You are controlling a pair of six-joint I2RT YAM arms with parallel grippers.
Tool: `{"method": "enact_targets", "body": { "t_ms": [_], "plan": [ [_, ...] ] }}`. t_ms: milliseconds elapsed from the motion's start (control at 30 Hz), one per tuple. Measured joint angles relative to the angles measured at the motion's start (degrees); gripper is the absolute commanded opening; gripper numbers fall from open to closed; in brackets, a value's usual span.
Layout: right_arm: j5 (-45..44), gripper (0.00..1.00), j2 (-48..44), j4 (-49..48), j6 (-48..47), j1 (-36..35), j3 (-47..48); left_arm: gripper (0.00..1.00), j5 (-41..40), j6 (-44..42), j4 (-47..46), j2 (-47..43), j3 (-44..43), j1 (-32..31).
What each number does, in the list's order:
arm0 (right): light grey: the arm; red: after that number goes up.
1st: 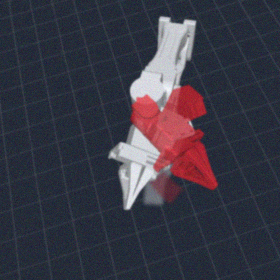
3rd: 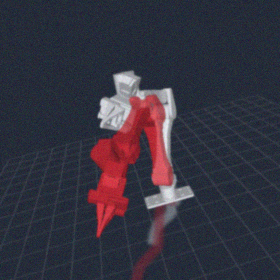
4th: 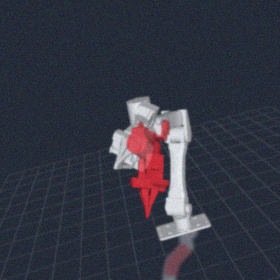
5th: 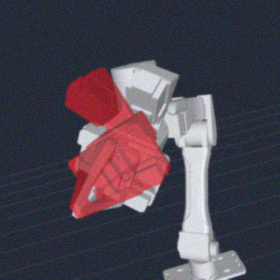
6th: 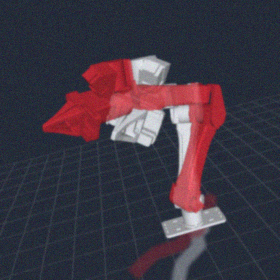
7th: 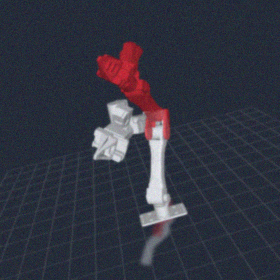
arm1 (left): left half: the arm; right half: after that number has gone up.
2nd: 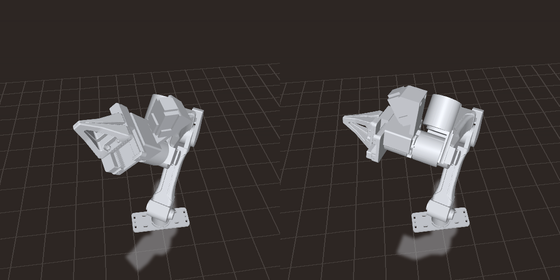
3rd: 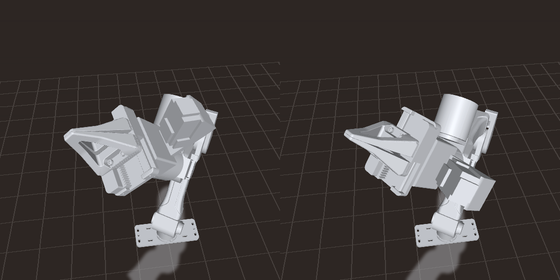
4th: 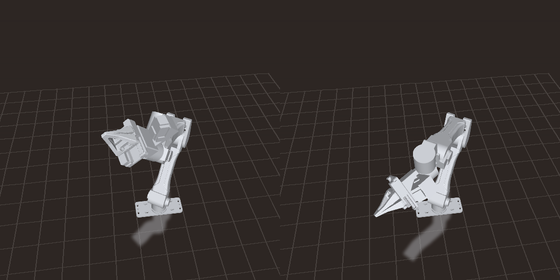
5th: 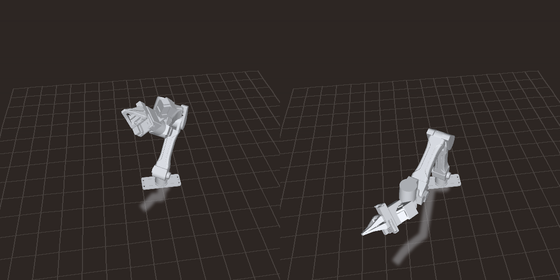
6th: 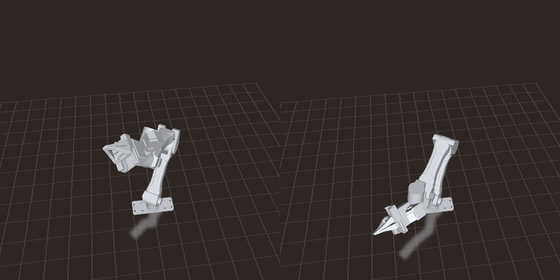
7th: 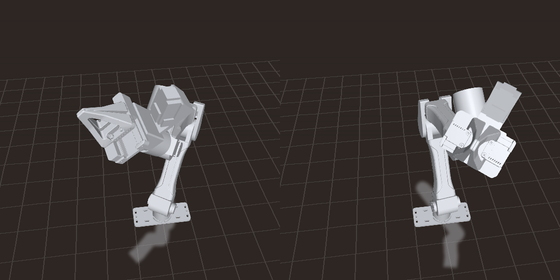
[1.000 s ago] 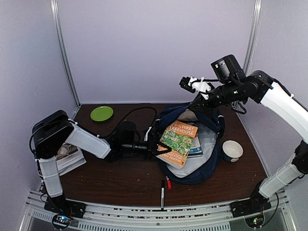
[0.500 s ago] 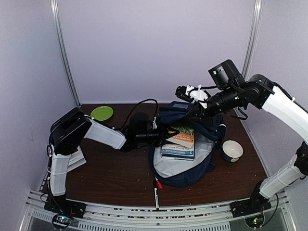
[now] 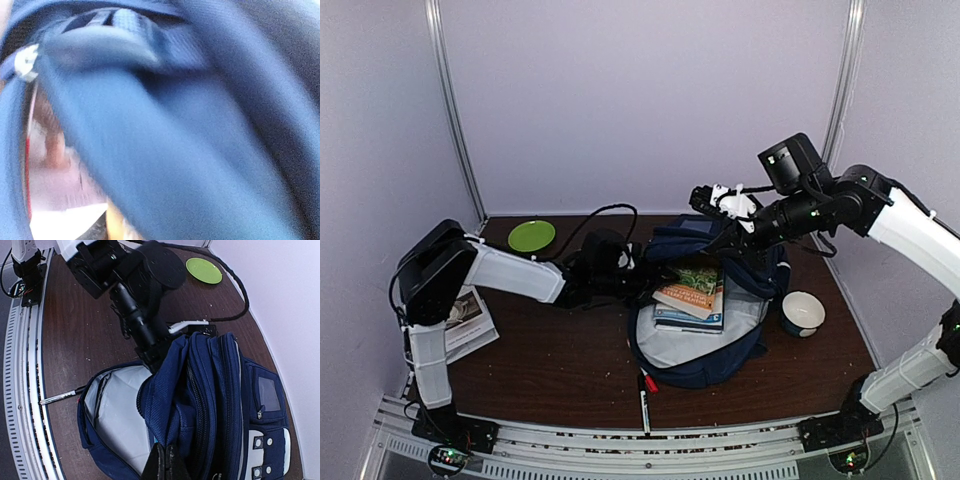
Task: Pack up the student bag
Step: Place the book in the largest pocket of the bag, then place the largest pocket of the student bag.
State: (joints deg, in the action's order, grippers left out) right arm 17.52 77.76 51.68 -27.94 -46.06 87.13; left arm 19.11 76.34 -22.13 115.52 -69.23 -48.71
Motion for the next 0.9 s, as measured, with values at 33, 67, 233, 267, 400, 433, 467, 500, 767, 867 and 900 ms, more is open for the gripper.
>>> {"method": "enact_targets", "body": {
  "t_ms": [33, 67, 233, 267, 400, 433, 467, 500, 767, 867, 900],
  "plan": [
    [0.0, 0.0, -0.09, -0.48, 0.0, 0.31, -0.33, 0.62, -0.11, -0.66, 1.77, -3.82, 2.4, -0.09],
    [0.02, 0.0, -0.24, -0.74, 0.0, 0.52, -0.63, 0.62, -0.09, -0.79, 2.21, -4.72, 2.89, -0.11],
    [0.13, 0.0, -1.05, -1.97, 0.0, 0.94, -2.38, 0.63, -0.52, -5.09, 8.66, -16.7, 10.97, -1.88],
    [0.11, 0.0, -1.14, -1.88, 0.0, 0.96, -2.54, 0.63, -0.96, -6.23, 10.6, -18.99, 12.41, -2.25],
    [0.74, 0.0, -1.38, -2.21, -0.39, 1.2, -3.54, 0.66, -5.51, -11.06, 20.74, -30.03, 18.82, -3.67],
    [1.16, 0.0, -1.38, -2.27, -0.72, 1.2, -3.87, 0.69, -7.87, -12.46, 24.46, -33.59, 20.59, -3.85],
    [1.86, 0.0, -1.38, -2.25, -1.31, 1.14, -4.5, 0.73, -9.84, -13.64, 27.58, -36.59, 21.79, -3.85],
    [2.38, 0.0, -1.38, -2.21, -2.01, 0.98, -5.14, 0.78, -12.87, -14.64, 31.52, -40.09, 23.08, -3.85],
    [4.48, 0.19, 3.34, -1.68, -9.16, -9.05, -15.47, 0.98, -22.45, -19.3, 52.15, -61.7, 30.64, 9.64],
    [7.04, 0.41, 10.49, -0.57, -10.71, -13.29, -17.05, 0.98, -24.74, -21.03, 59.58, -67.49, 32.37, 19.04],
    [8.24, 0.48, 12.2, -0.26, -10.88, -14.14, -17.0, 0.98, -25.79, -21.79, 62.38, -69.35, 32.35, 21.64]
  ]
}}
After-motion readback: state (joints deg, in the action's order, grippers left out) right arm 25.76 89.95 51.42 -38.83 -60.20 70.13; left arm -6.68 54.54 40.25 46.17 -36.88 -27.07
